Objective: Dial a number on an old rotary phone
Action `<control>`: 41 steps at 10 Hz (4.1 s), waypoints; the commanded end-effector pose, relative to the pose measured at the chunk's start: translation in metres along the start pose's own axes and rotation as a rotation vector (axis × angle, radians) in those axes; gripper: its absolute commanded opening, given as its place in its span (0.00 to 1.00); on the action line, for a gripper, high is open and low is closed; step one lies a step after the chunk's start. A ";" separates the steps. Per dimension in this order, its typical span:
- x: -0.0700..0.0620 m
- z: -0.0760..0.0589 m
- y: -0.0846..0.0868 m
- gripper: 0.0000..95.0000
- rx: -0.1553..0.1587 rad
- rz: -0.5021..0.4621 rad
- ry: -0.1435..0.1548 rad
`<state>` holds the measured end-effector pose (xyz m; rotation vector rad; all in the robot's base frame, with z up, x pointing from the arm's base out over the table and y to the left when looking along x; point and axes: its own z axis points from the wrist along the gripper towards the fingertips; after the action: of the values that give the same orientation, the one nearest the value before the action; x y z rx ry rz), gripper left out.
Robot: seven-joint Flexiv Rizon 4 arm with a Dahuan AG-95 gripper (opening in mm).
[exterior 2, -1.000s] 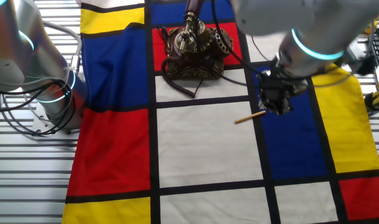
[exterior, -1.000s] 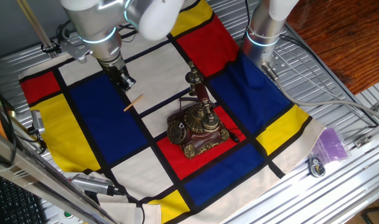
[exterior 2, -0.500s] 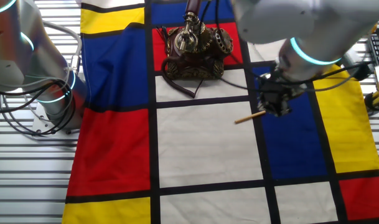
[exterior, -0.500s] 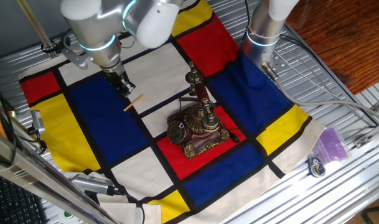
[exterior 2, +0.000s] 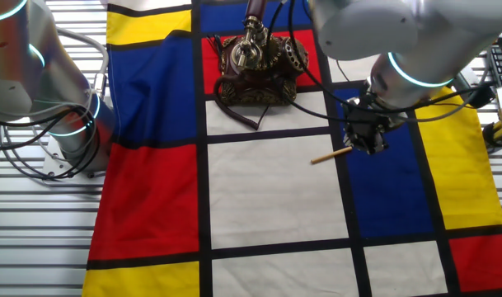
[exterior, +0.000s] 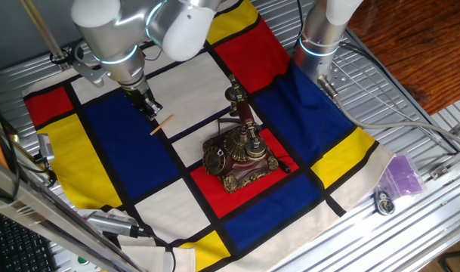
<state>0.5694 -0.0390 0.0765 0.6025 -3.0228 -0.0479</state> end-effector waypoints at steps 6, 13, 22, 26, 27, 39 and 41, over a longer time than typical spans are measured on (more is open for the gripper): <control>-0.001 0.000 0.000 0.00 -0.001 0.002 0.034; -0.003 0.004 -0.002 0.20 -0.004 -0.027 0.020; -0.009 0.052 -0.008 0.20 -0.003 -0.043 0.005; -0.013 0.056 -0.001 0.20 -0.001 -0.041 0.002; -0.012 0.056 -0.001 0.20 -0.001 -0.040 0.001; -0.014 0.064 0.000 0.20 0.004 -0.040 0.022; -0.014 0.065 0.000 0.20 0.004 -0.040 0.028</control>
<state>0.5786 -0.0315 0.0108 0.6602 -2.9848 -0.0370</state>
